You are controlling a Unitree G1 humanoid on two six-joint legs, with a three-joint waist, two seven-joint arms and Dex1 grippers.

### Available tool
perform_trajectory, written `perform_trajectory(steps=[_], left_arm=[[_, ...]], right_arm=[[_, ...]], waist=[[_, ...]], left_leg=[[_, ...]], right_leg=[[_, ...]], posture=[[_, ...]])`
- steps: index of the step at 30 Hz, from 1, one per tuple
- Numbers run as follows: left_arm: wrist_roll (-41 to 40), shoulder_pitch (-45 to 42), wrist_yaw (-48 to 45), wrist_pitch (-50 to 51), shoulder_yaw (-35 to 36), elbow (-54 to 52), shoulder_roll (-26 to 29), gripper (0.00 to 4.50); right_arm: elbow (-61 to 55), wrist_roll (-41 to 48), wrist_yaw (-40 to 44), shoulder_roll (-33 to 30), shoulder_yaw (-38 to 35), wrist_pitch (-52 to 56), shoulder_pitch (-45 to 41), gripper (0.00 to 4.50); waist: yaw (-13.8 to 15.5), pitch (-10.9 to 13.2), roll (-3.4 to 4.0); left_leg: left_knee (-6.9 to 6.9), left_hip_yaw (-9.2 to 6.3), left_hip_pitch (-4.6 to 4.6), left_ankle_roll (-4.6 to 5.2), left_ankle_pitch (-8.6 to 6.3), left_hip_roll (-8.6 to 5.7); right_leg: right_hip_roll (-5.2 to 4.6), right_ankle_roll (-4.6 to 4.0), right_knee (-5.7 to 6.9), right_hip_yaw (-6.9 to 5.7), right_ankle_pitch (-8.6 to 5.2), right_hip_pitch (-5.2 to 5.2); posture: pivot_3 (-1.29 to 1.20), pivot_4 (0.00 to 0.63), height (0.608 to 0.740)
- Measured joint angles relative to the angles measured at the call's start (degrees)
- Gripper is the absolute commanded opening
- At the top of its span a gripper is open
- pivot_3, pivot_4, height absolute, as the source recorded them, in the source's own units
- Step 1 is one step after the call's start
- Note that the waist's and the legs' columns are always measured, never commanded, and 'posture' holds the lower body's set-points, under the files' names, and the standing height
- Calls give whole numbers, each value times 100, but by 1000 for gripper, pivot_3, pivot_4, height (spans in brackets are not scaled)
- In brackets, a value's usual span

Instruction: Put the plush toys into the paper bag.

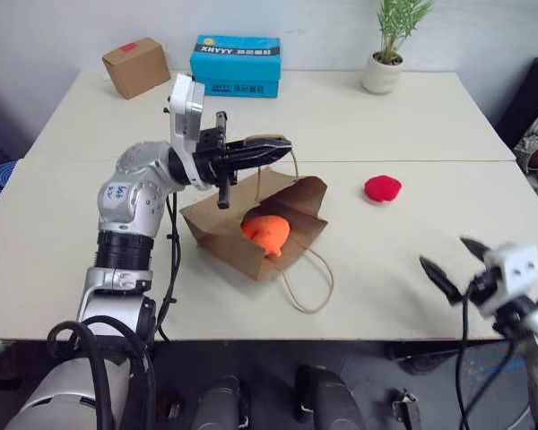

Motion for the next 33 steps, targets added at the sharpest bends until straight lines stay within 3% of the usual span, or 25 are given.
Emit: perform_trajectory(steps=[8, 11, 13, 19, 23, 27, 30, 33], left_arm=[[117, -156, -87, -126, -49, 289, -111, 0], [128, -141, -73, -153, -52, 284, -132, 0], [128, -141, -60, -158, -39, 282, -131, 0], [129, -93, -57, -158, -33, 263, -123, 0], [129, -41, -57, -150, -39, 225, -104, 0], [127, -8, -41, -101, -25, 101, -65, 0], [125, 1, -37, -22, -47, 58, -91, 0], [72, -1, -76, 153, -54, 32, -138, 0]], right_arm=[[3114, -1047, 100, -227, 1769, 407, -3578, 4453], [4638, -1577, -140, -142, 2110, -70, -4413, 3863], [5475, -1795, -266, 5, 2250, -420, -4726, 3116], [6250, -1932, -271, 46, 2228, -902, -5023, 1356], [5393, -1392, 602, 1, 1974, -888, -4470, 345], [2470, -190, 1521, -143, 1959, 788, -3151, 196], [319, 768, 1336, -191, 1929, 2438, -2562, 195], [-1070, 1317, 497, 367, 1889, 3519, -2417, 195]], waist=[[14, 5, 3], [41, 6, 4], [47, 6, 4], [30, 6, 4], [25, 6, 5], [74, 13, 16], [85, 14, 18], [89, 12, 15]], left_leg=[[2, -4, -32, 2, 3, -3], [3, -6, -41, 8, 6, -8], [2, -9, -42, 8, 6, -8], [5, -10, -42, 7, 6, -7], [4, -14, -43, 6, 6, -6], [7, -22, -52, 6, 6, -3], [15, -22, -55, 4, 6, 0], [16, -25, -51, -2, 7, 1]], right_leg=[[11, -4, 23, -8, -3, -22], [7, -2, 19, -9, -2, -22], [8, -2, 17, -10, -2, -22], [8, 1, 20, -14, -1, -19], [10, 2, 19, -12, -1, -20], [6, 2, 20, -14, -1, -26], [-1, 1, 25, -13, 0, -29], [-4, 0, 31, -12, 0, -29]], posture=[[0, 150, 740], [0, 150, 740], [0, 150, 740], [0, 150, 740], [0, 150, 740], [0, 150, 740], [0, 150, 740], [0, 150, 740]])
